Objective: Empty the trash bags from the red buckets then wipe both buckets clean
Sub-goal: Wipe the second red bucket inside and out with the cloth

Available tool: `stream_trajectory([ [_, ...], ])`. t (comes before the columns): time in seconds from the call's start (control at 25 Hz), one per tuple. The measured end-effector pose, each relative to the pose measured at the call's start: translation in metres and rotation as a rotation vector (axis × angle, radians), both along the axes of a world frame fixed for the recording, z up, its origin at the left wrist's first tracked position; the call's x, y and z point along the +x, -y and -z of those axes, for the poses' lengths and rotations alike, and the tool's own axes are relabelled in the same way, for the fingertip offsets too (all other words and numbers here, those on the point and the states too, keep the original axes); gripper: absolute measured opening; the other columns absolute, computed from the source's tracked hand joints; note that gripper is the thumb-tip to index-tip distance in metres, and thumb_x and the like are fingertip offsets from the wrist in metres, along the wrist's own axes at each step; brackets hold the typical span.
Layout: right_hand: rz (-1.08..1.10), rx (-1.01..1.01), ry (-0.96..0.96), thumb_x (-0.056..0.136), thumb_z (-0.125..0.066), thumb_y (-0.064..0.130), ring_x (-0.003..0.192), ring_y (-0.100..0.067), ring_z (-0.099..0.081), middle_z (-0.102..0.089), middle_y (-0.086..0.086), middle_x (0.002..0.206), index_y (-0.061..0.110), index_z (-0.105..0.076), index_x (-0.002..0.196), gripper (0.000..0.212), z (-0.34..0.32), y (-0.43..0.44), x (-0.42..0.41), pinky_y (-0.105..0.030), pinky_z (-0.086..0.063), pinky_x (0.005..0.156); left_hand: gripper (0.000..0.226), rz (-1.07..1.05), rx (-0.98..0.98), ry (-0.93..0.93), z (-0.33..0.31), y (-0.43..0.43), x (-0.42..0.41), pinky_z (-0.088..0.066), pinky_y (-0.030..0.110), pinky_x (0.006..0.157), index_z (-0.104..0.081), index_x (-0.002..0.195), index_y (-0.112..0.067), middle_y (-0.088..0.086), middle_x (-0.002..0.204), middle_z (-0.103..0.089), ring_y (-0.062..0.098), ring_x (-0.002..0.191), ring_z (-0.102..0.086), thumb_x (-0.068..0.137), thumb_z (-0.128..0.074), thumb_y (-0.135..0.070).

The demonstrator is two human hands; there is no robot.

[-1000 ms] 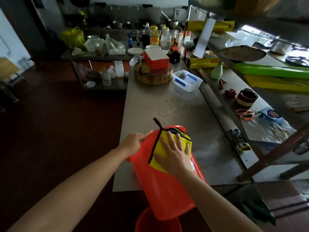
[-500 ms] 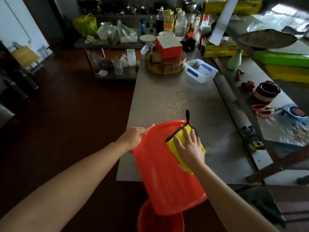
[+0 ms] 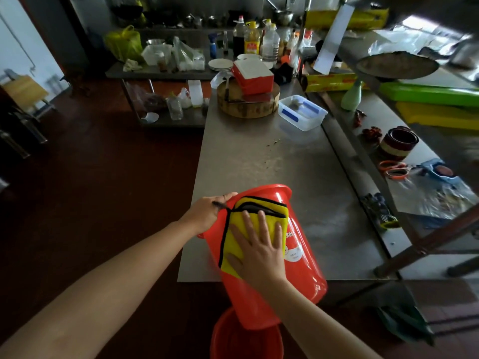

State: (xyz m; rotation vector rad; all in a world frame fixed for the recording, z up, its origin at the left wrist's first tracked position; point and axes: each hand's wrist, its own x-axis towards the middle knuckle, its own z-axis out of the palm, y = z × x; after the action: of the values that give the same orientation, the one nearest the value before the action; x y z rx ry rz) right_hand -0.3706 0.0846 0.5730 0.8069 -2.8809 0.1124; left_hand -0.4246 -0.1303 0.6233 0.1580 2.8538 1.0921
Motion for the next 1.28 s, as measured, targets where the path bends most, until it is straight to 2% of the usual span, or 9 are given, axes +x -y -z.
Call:
stream_trajectory([
  [0.12, 0.131, -0.123, 0.104, 0.088, -0.025, 0.085, 0.156, -0.029, 0.01, 0.004, 0.01, 0.169, 0.05, -0.012, 0.157, 0.078, -0.003, -0.035, -0.019, -0.062, 0.0, 0.12, 0.045, -0.026, -0.044, -0.014, -0.001, -0.006, -0.001, -0.053, 0.032, 0.096, -0.046, 0.147, -0.034, 0.004, 0.13, -0.066, 0.013, 0.114, -0.065, 0.106, -0.045, -0.016],
  [0.28, 0.385, -0.391, 0.37, 0.078, -0.021, 0.093, 0.156, -0.018, -0.004, -0.004, 0.016, 0.168, 0.054, -0.011, 0.154, 0.086, -0.001, -0.082, -0.039, -0.05, -0.018, 0.123, 0.035, -0.057, -0.083, -0.017, -0.001, -0.01, 0.0, -0.053, 0.038, 0.092, -0.046, 0.139, -0.034, 0.002, 0.128, -0.065, 0.02, 0.107, -0.066, 0.107, -0.042, -0.022],
  [0.4, 0.506, -0.542, 0.565, 0.078, -0.026, 0.092, 0.154, -0.021, -0.016, -0.01, 0.014, 0.168, 0.054, -0.013, 0.154, 0.086, -0.001, -0.103, -0.041, -0.05, -0.027, 0.12, 0.026, -0.07, -0.097, -0.032, 0.0, -0.012, -0.002, -0.054, 0.037, 0.086, -0.046, 0.13, -0.034, 0.003, 0.128, -0.065, 0.021, 0.098, -0.068, 0.106, -0.044, -0.023],
  [0.48, 0.518, -0.506, 0.536, 0.08, -0.023, 0.09, 0.155, -0.022, -0.012, -0.007, 0.011, 0.169, 0.052, -0.01, 0.156, 0.086, -0.001, -0.098, -0.032, -0.052, -0.023, 0.121, 0.033, -0.059, -0.088, -0.03, 0.001, -0.01, -0.004, -0.053, 0.036, 0.091, -0.047, 0.135, -0.038, 0.006, 0.129, -0.065, 0.023, 0.106, -0.067, 0.106, -0.045, -0.023],
  [0.68, 0.277, -0.186, 0.166, 0.089, -0.024, 0.081, 0.154, -0.034, 0.016, 0.014, 0.003, 0.169, 0.046, -0.001, 0.158, 0.081, -0.004, -0.033, 0.011, -0.063, 0.004, 0.119, 0.06, 0.15, -0.202, -0.072, -0.006, -0.008, -0.008, -0.047, 0.032, 0.104, -0.03, 0.152, -0.047, 0.004, 0.144, -0.055, 0.018, 0.125, -0.058, 0.105, -0.037, -0.01],
  [0.76, 0.145, -0.082, 0.048, 0.093, -0.034, 0.074, 0.153, -0.041, 0.012, 0.007, -0.004, 0.17, 0.04, -0.012, 0.16, 0.078, 0.001, -0.011, 0.026, -0.07, 0.002, 0.117, 0.065, 0.193, -0.235, -0.1, -0.007, -0.008, -0.01, -0.044, 0.027, 0.106, -0.028, 0.153, -0.046, 0.0, 0.153, -0.045, 0.019, 0.133, -0.051, 0.104, -0.038, -0.005],
  [0.88, 0.083, -0.038, -0.033, 0.094, -0.038, 0.071, 0.154, -0.042, 0.004, 0.0, -0.005, 0.17, 0.036, -0.025, 0.158, 0.074, 0.007, -0.004, 0.03, -0.073, -0.007, 0.115, 0.068, 0.219, -0.287, -0.121, -0.005, -0.001, -0.011, -0.047, 0.032, 0.104, -0.023, 0.155, -0.045, 0.0, 0.153, -0.045, 0.021, 0.132, -0.051, 0.104, -0.038, -0.003],
  [1.04, 0.144, -0.096, 0.016, 0.091, -0.029, 0.082, 0.156, -0.033, 0.005, 0.0, 0.005, 0.17, 0.047, -0.02, 0.157, 0.075, 0.012, -0.038, 0.015, -0.067, -0.008, 0.119, 0.074, 0.208, -0.315, -0.151, -0.005, 0.001, -0.016, -0.052, 0.03, 0.09, -0.021, 0.154, -0.048, 0.002, 0.128, -0.06, 0.023, 0.107, -0.063, 0.1, -0.036, 0.001],
  [1.28, 0.44, -0.388, 0.349, 0.077, -0.017, 0.097, 0.156, -0.018, -0.006, -0.004, 0.013, 0.169, 0.06, -0.002, 0.151, 0.084, 0.015, -0.104, -0.011, -0.05, -0.019, 0.123, 0.073, 0.191, -0.319, -0.178, -0.008, -0.012, -0.023, -0.052, 0.036, 0.097, -0.016, 0.151, -0.051, 0.004, 0.125, -0.063, 0.022, 0.112, -0.063, 0.102, -0.033, 0.001],
])
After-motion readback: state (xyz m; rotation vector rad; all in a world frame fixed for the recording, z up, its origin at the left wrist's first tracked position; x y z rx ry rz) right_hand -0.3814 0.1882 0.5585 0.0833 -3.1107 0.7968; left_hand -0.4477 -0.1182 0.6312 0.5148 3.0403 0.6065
